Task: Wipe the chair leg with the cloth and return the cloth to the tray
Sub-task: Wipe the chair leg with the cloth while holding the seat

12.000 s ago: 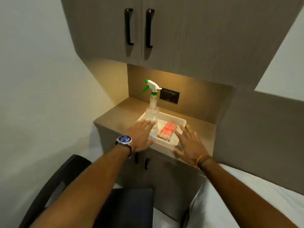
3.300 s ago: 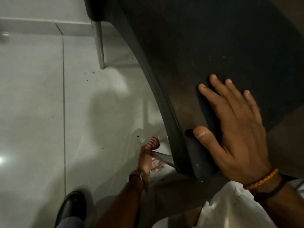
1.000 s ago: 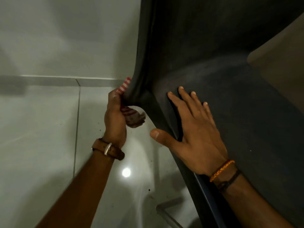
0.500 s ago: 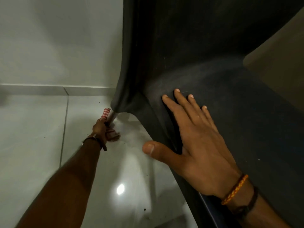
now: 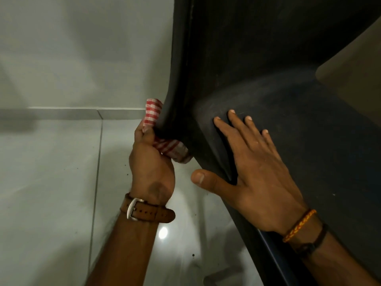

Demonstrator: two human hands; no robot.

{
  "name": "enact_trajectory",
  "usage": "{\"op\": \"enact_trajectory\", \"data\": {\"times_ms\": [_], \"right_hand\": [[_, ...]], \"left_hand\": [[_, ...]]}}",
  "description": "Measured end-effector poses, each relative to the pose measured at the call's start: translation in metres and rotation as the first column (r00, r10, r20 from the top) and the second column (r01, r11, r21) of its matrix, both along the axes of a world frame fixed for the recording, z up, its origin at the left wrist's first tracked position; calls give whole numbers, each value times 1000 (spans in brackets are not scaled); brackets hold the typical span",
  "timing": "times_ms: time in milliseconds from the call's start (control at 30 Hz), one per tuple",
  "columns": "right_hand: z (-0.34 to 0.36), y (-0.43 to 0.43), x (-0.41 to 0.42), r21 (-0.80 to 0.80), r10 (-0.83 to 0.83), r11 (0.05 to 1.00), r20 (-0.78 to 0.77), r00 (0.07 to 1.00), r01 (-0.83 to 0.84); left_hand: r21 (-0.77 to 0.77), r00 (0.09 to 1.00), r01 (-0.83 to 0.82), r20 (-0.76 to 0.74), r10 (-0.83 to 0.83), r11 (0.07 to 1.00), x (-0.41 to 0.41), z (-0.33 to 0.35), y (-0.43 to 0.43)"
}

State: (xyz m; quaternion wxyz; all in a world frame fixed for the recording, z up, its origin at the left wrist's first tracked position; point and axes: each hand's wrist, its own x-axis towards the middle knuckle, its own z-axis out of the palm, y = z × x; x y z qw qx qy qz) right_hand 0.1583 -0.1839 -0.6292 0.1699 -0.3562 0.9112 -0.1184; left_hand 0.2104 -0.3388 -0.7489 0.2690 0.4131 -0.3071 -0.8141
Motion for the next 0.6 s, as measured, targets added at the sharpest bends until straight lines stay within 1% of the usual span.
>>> {"op": "enact_trajectory", "data": {"times_ms": [100, 200, 267, 333, 400, 433, 467, 533, 600], "right_hand": [[0, 0, 0, 18, 11, 1000, -1, 1000, -11], [1, 1, 0, 15, 17, 1000, 2, 1000, -17], [1, 1, 1, 4, 18, 1000, 7, 1000, -18], [0, 3, 1, -16, 16, 1000, 6, 1000, -16], [-1, 3, 1, -26, 16, 1000, -4, 1000, -17], [-1, 4, 1, -30, 14, 999, -5, 1000, -14], [-1, 3, 1, -36, 11, 999, -2, 1000, -11], [0, 3, 1, -33, 15, 999, 1, 1000, -15], [0, 2, 0, -20, 22, 1000, -3, 1000, -22]], "left_hand": [[23, 998, 10, 63, -11, 1000, -6, -9, 0], [92, 992, 7, 121, -18, 996, -21, -61, -20], [134, 975, 62, 202, -88, 989, -30, -105, -39], [161, 931, 162, 304, -205, 974, -33, -150, -58], [197, 856, 252, 411, -313, 948, -31, -187, -78], [215, 829, 278, 438, -347, 936, -31, -200, -87], [224, 822, 287, 441, -360, 931, -31, -211, -94], [230, 858, 270, 383, -342, 935, -32, -219, -99], [229, 888, 242, 340, -310, 943, -33, -206, -93]]}}
